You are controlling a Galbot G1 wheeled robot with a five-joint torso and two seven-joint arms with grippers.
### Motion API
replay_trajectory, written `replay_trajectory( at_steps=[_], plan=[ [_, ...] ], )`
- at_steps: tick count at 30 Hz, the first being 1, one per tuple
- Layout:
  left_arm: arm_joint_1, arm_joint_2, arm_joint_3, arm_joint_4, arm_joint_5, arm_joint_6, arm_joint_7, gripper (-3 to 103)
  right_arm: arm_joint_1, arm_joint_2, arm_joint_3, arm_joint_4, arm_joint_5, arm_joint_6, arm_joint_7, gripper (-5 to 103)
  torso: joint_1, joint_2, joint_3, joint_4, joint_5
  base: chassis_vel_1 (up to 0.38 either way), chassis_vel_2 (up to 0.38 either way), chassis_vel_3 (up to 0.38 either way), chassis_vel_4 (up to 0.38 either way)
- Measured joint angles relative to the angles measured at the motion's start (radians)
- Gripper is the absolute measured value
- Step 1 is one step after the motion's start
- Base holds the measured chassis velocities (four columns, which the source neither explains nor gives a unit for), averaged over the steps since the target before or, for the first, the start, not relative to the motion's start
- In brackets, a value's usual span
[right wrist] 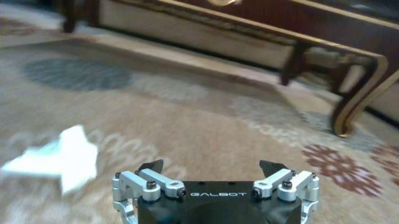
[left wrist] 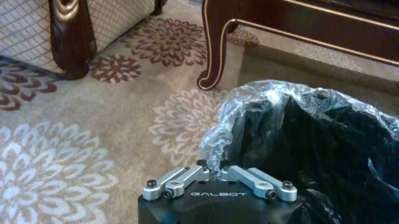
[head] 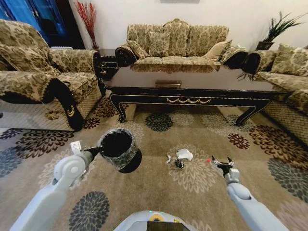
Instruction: Move to the front of the table and pick up the trash from the floor, then place it into the trash bin.
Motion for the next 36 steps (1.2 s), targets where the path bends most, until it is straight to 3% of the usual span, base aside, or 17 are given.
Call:
replay_trajectory(
  at_steps=[1,3,4,5,7,11,14,17,26,32,35,36],
  plan=[
    [0.0,0.0,0.0,0.0,0.0,0.0,0.0,4,0.0,0.0,0.0,0.0,0.0,0.0,0.0,100,0.0,0.0,0.0,0.0,0.0,0.0,0.0,0.0,0.0],
    [0.008,-0.01,0.001,-0.007,0.004,0.001,-0.007,4,0.021,-0.012,0.033,-0.087,-0.033,0.062,-0.16,100,0.0,0.0,0.0,-0.0001,0.0,0.0,0.0,0.0,0.0],
    [0.008,-0.01,0.001,-0.007,0.004,0.001,-0.007,4,0.021,-0.012,0.033,-0.087,-0.033,0.062,-0.16,100,0.0,0.0,0.0,-0.0001,0.0,0.0,0.0,0.0,0.0],
    [0.013,-0.017,0.005,-0.01,0.008,0.001,-0.01,4,0.038,-0.015,0.057,-0.148,-0.061,0.102,-0.27,100,0.0,0.0,0.0,0.0001,0.0,0.0,0.0,0.0,0.0],
    [0.017,-0.021,0.012,-0.012,0.015,0.001,-0.014,4,0.058,-0.017,0.085,-0.222,-0.102,0.144,-0.373,100,0.0,0.0,0.0,0.0002,0.0001,0.0,0.0,0.0,0.0],
    [0.023,-0.021,0.015,-0.02,0.018,0.002,-0.019,4,0.09,-0.013,0.108,-0.325,-0.181,0.178,-0.432,100,0.0,0.0,0.0,-0.0002,0.0,0.0,0.0,0.0,0.0],
    [0.028,-0.018,0.011,-0.026,0.018,0.002,-0.023,4,0.113,-0.002,0.113,-0.376,-0.238,0.195,-0.428,100,0.0,0.0,0.0,0.0,0.0002,0.0,0.0,0.0,0.0],
    [0.039,-0.014,0.001,-0.036,0.017,0.002,-0.028,4,0.134,0.013,0.104,-0.422,-0.306,0.202,-0.346,100,0.0,0.0,0.0,0.0003,0.0002,0.0,0.0,0.0,0.0],
    [0.061,-0.018,-0.012,-0.055,0.015,0.003,-0.036,4,0.141,0.039,0.08,-0.436,-0.386,0.152,-0.168,103,0.0,0.0,0.0,0.0003,-0.0002,0.0,0.0,0.0,0.0],
    [0.062,-0.019,-0.013,-0.056,0.015,0.003,-0.041,4,0.132,0.051,0.083,-0.442,-0.418,0.146,-0.135,94,0.0,0.0,0.0,0.0,0.0,0.0,0.0,0.0,0.0],
    [0.062,-0.023,-0.008,-0.056,0.015,0.003,-0.047,4,0.12,0.064,0.086,-0.443,-0.451,0.131,-0.088,78,0.0,0.0,0.0,0.0,0.0,0.0,0.0,0.0,0.0],
    [0.062,-0.023,-0.008,-0.056,0.015,0.003,-0.047,4,0.12,0.064,0.086,-0.443,-0.451,0.131,-0.088,78,0.0,0.0,0.0,0.0,0.0,0.0,0.0,0.0,0.0]
  ],
)
